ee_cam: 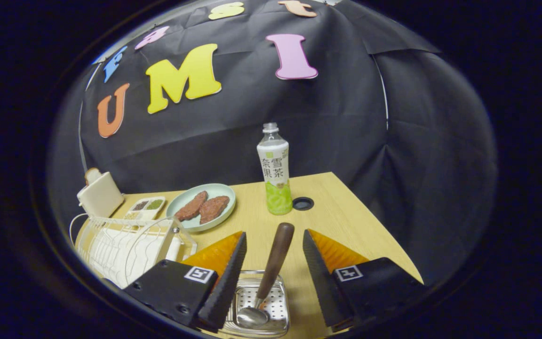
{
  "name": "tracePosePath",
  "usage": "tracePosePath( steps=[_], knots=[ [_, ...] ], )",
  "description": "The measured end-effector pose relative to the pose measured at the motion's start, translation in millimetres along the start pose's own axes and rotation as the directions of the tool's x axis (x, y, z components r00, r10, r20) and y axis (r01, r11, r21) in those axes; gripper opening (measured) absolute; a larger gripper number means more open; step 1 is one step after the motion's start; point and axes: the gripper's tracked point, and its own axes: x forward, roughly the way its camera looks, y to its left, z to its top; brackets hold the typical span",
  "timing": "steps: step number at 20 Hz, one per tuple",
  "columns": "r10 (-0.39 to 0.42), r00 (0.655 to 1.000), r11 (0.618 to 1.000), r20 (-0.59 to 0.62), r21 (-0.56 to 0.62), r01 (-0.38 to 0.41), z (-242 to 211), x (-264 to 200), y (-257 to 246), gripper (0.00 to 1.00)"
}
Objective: Take the plate from the dish rack, then take the spoon from the basket and place it into the plate.
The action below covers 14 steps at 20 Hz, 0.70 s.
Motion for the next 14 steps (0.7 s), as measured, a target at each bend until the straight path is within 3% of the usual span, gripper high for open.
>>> tracePosePath(
  steps=[3, 4, 5, 9, 14],
  knots=[
    [-0.004, 1.000, 1.000, -0.014, -0.001, 0.004, -1.2, 0.0, 5.3, 0.39],
    [-0.005, 1.000, 1.000, -0.009, 0.012, 0.005, -0.8, -1.9, 7.4, 0.36],
    [-0.005, 1.000, 1.000, -0.002, 0.022, 0.005, 0.5, -3.9, 9.4, 0.24],
    [-0.008, 0.999, 0.998, 0.034, 0.066, 0.005, 9.3, -28.6, 17.4, 0.17],
    [-0.040, 0.989, 0.998, 0.141, 0.062, 0.031, 40.3, -69.7, 20.3, 0.17]
  ],
)
